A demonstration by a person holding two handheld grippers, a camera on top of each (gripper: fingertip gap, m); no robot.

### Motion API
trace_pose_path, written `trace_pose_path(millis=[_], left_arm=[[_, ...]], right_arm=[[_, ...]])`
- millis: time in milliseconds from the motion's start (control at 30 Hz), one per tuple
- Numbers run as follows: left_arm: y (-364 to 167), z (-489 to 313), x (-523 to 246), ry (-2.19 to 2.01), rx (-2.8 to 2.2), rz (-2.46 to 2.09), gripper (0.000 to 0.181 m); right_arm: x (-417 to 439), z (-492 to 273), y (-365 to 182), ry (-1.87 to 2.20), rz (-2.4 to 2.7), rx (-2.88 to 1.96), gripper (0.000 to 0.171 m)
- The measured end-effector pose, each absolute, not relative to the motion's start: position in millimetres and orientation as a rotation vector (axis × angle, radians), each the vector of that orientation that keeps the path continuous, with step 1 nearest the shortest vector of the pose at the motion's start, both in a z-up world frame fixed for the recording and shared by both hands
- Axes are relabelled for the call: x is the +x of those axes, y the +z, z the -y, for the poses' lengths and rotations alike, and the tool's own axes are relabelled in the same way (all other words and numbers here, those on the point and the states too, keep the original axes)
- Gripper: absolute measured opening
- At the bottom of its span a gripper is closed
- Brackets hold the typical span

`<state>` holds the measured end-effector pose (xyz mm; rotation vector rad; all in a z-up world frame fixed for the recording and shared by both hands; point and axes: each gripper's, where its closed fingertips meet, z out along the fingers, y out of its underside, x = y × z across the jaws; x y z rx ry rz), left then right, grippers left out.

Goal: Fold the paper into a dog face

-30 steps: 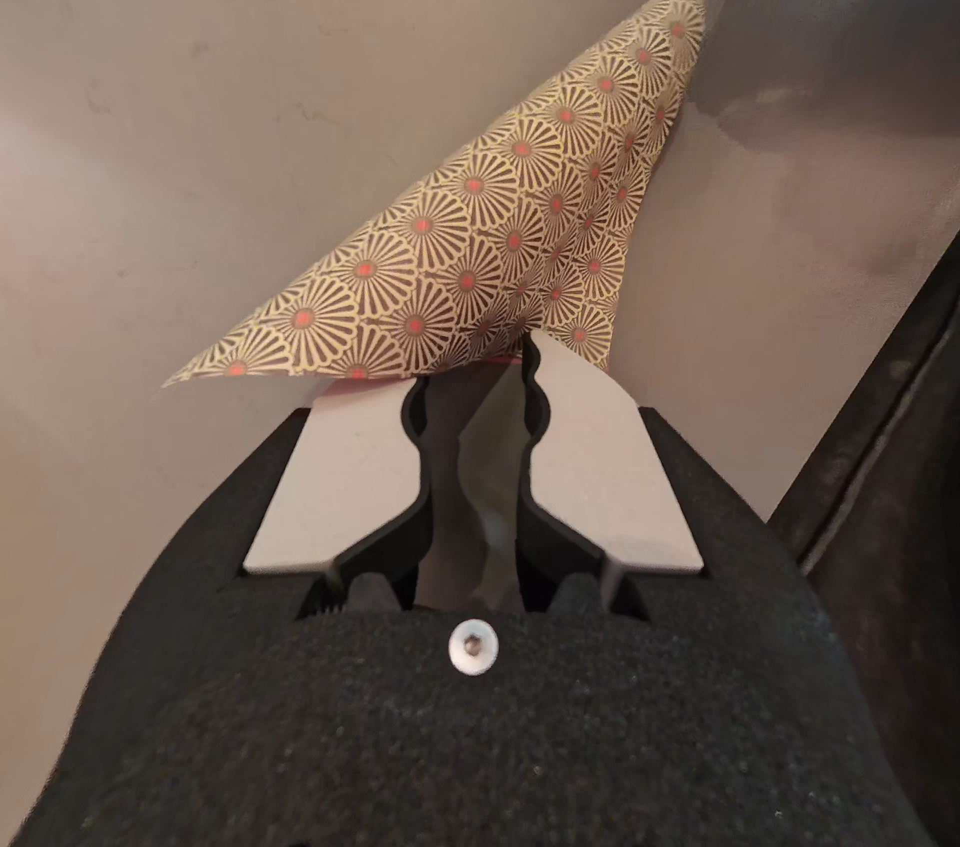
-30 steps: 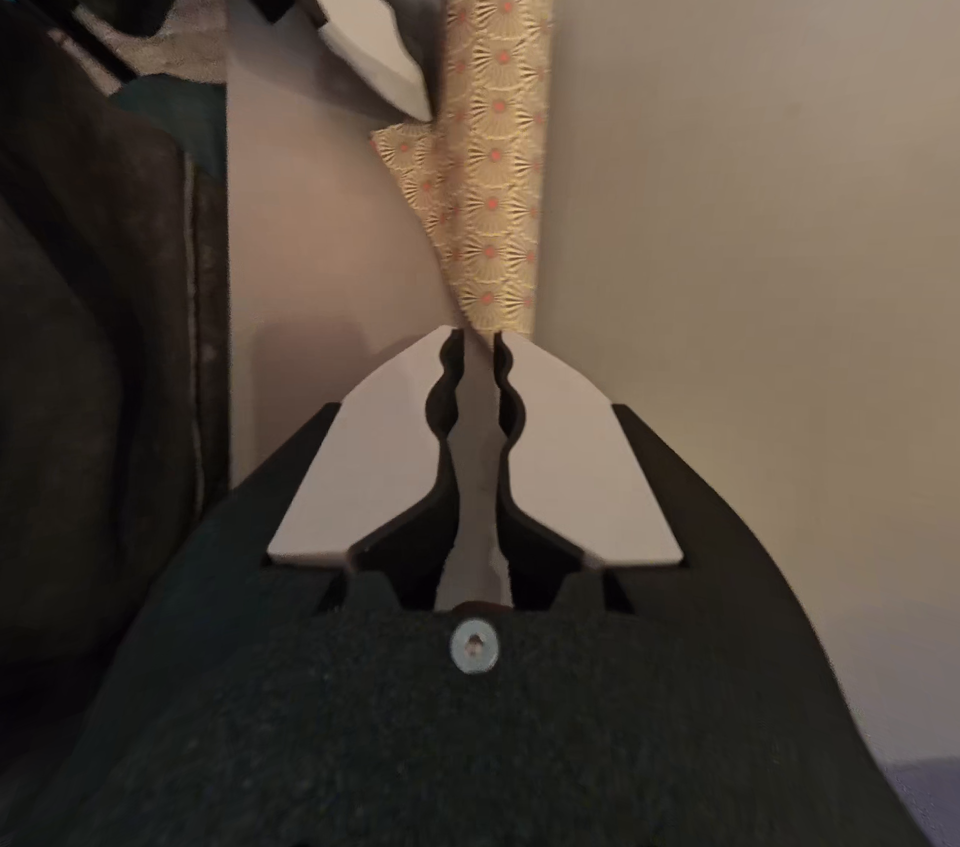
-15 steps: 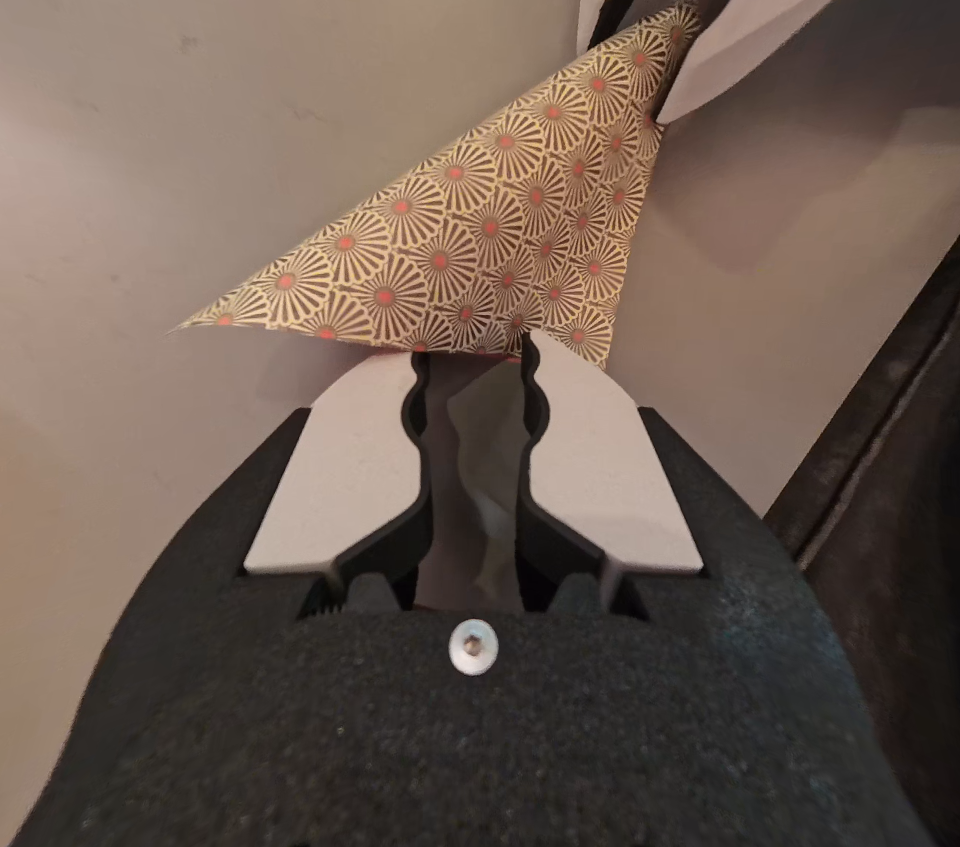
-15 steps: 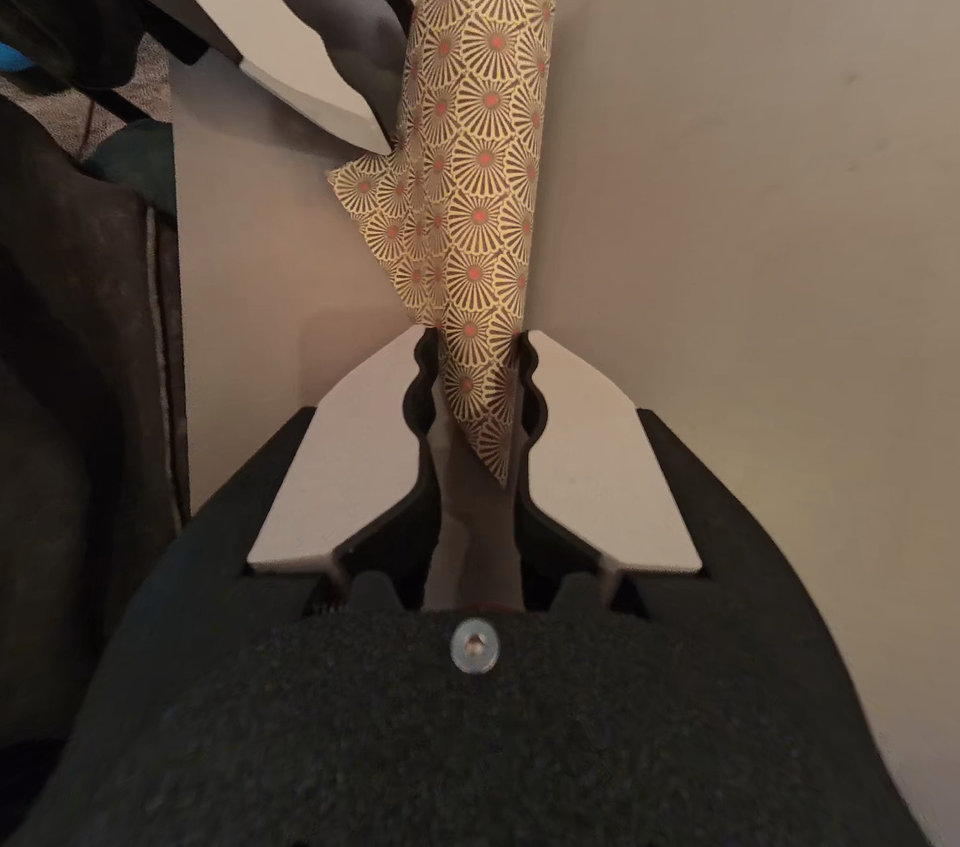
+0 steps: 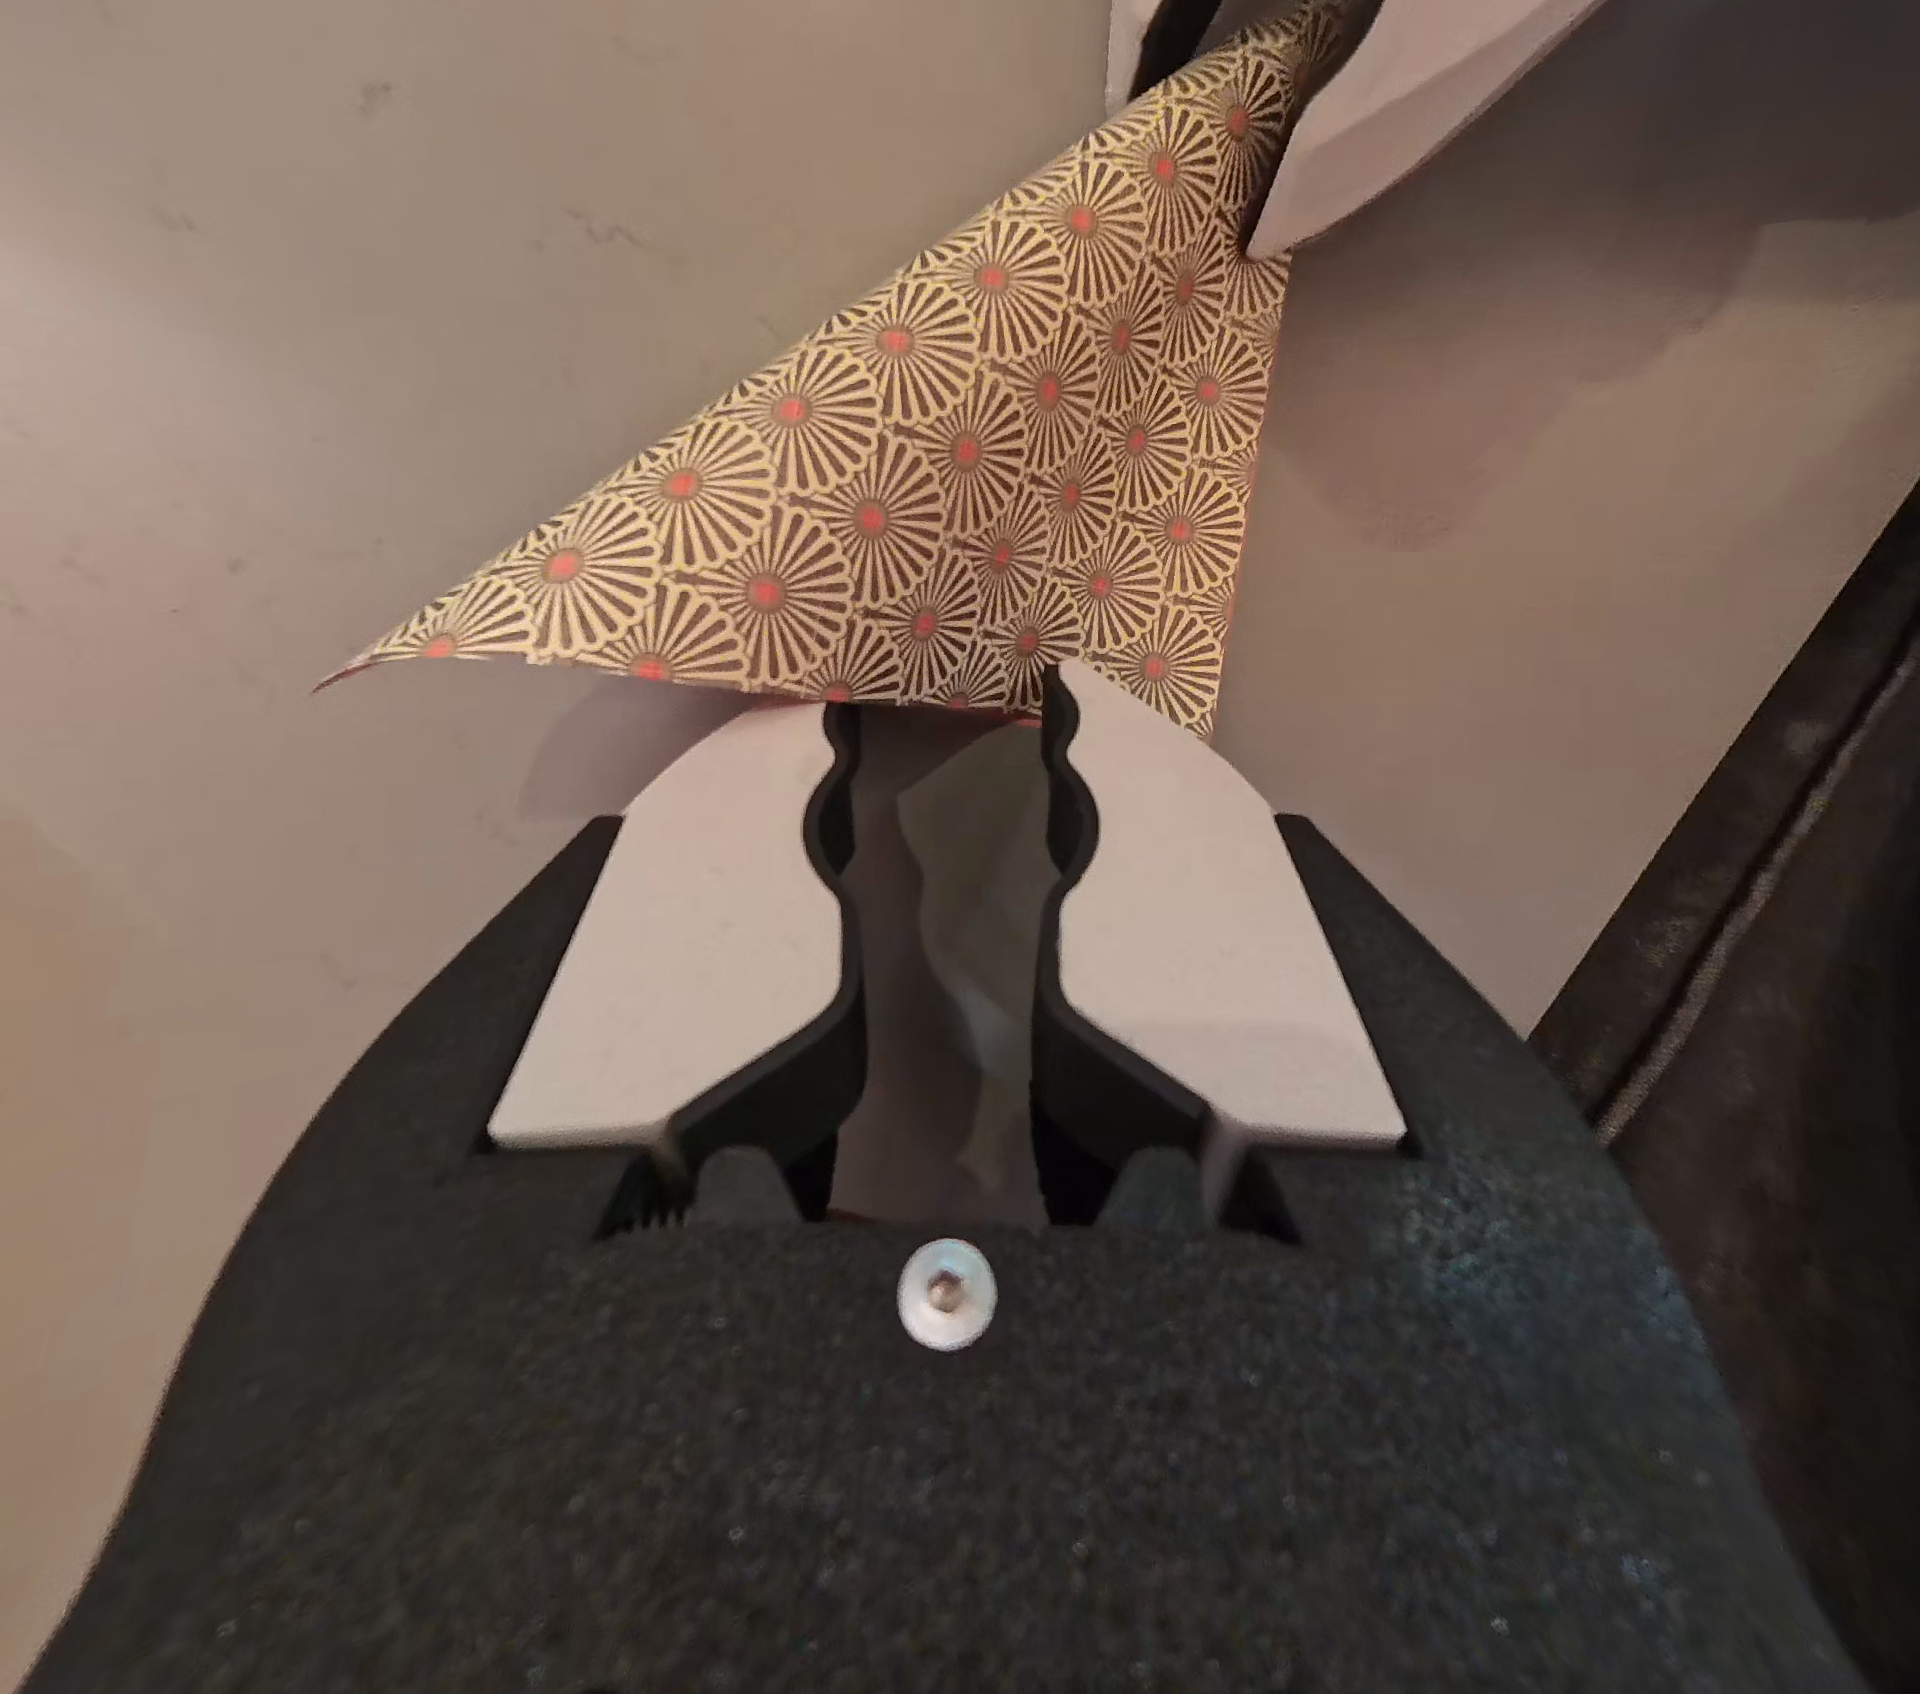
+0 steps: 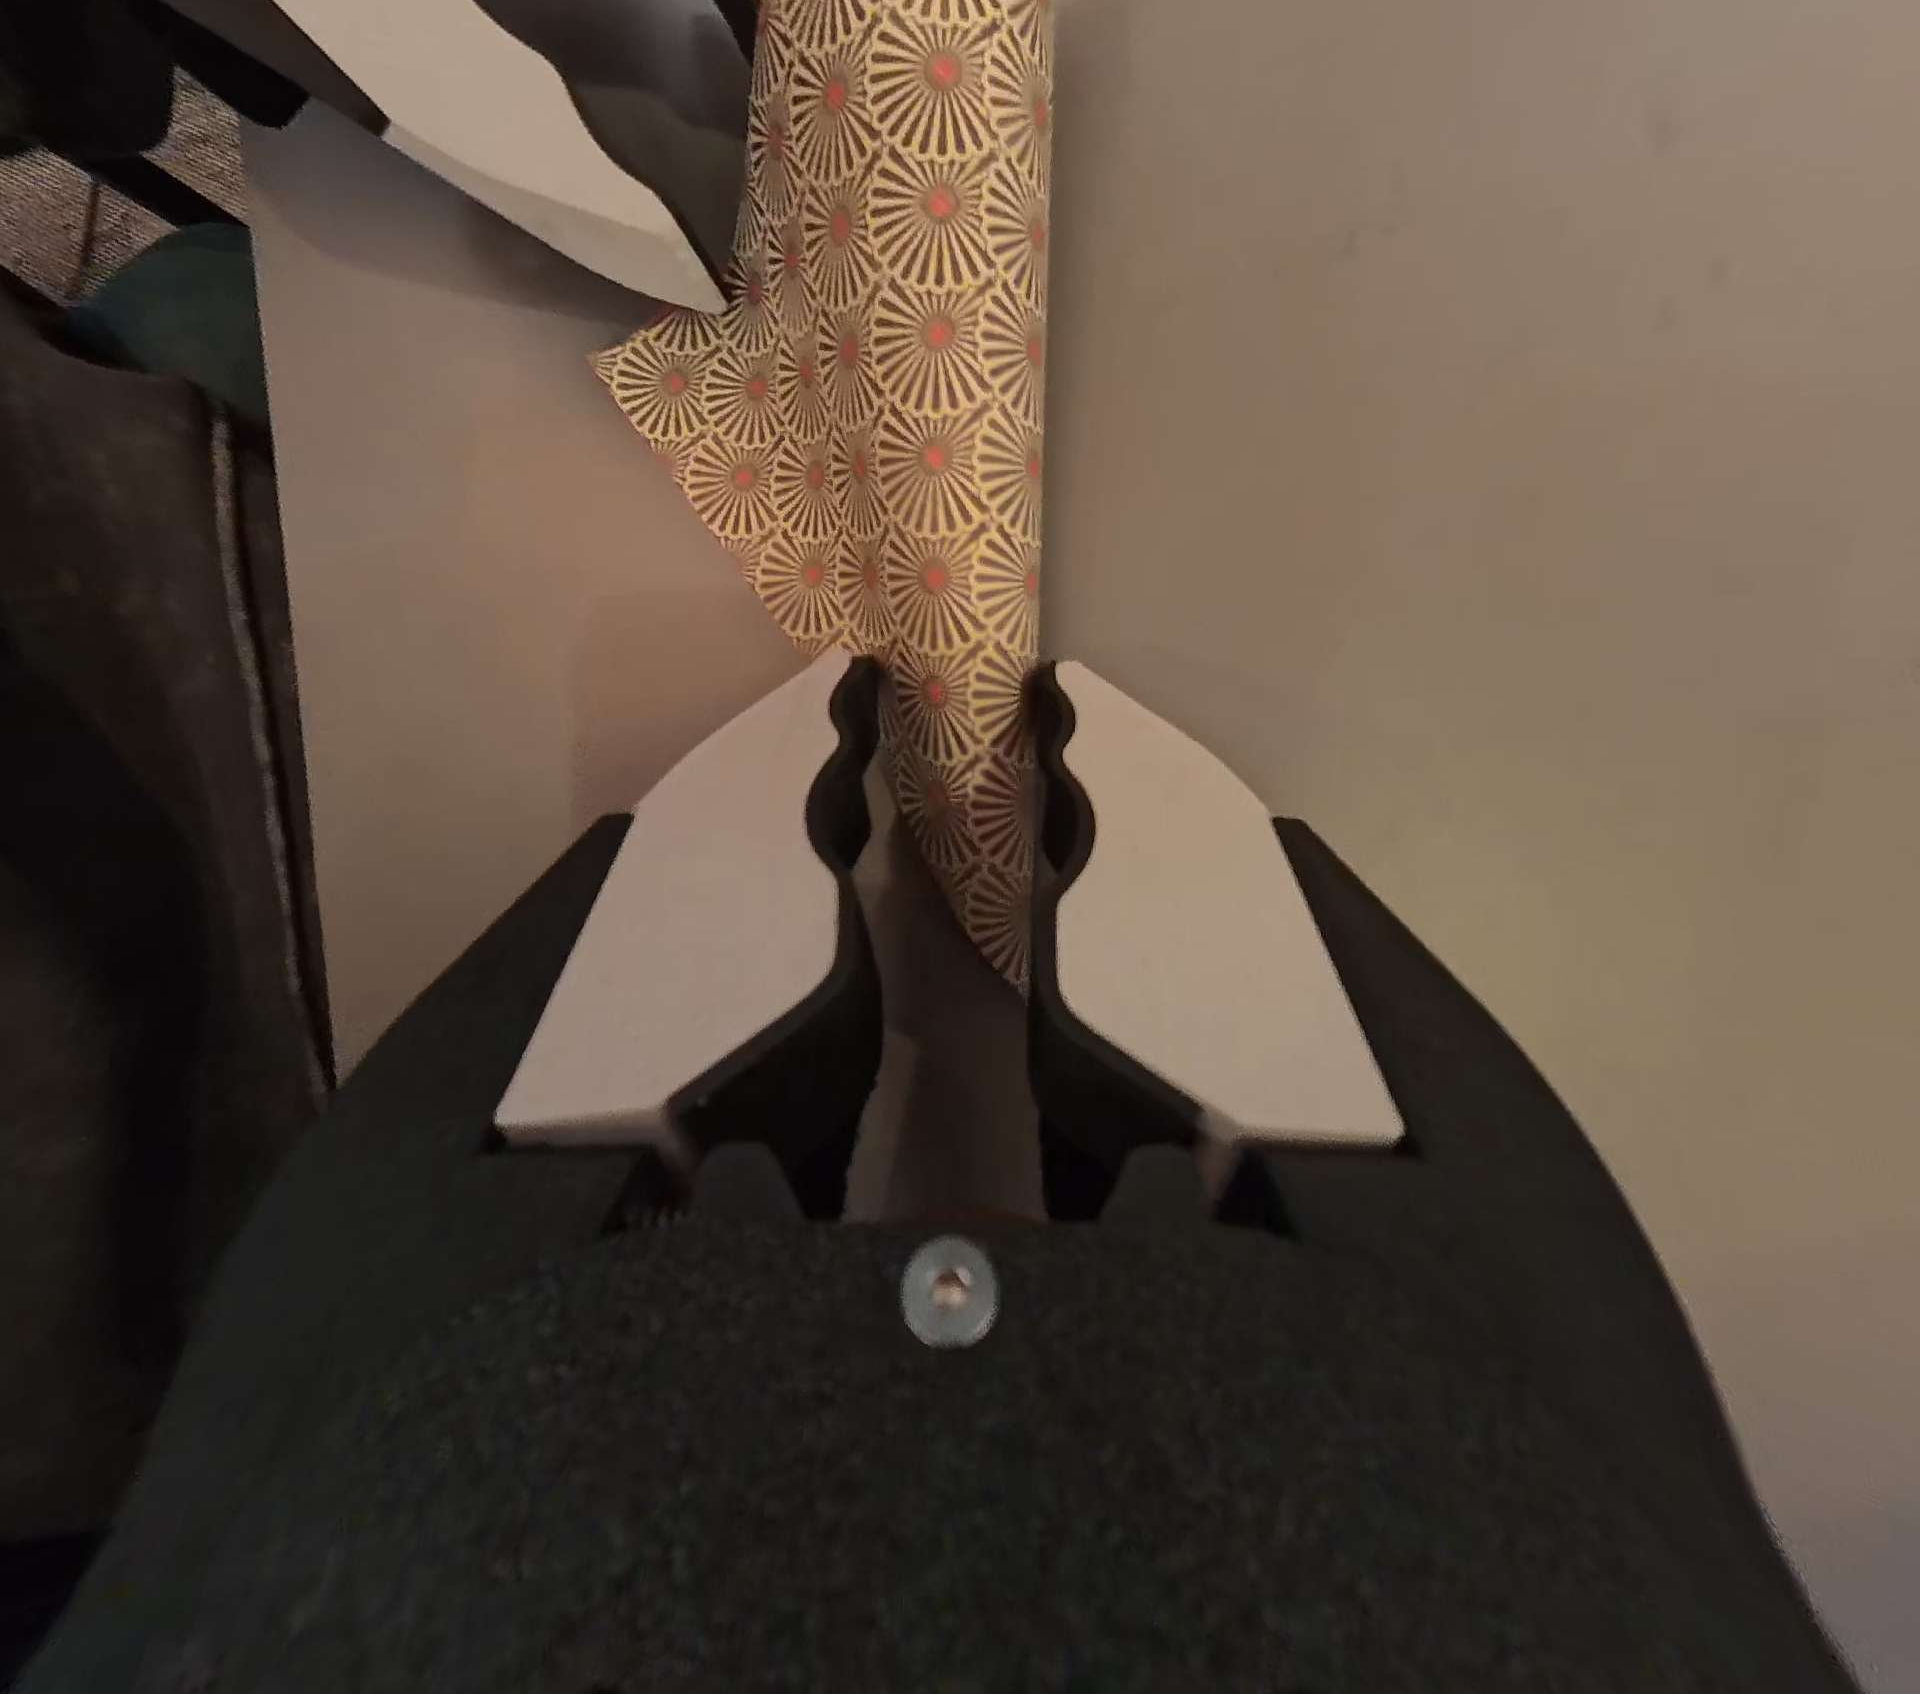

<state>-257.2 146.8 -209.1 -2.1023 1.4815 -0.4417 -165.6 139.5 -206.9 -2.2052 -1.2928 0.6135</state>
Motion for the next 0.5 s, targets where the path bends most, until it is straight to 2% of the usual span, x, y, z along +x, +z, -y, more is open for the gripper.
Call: trace_pose_path(millis=[500], left_arm=[[-209.1, -145.3, -257.1, -0.461, -2.108, -1.477, 0.032]], right_arm=[[-191.0, -151.3, -206.1, 0.477, 1.385, -2.126, 0.038]])
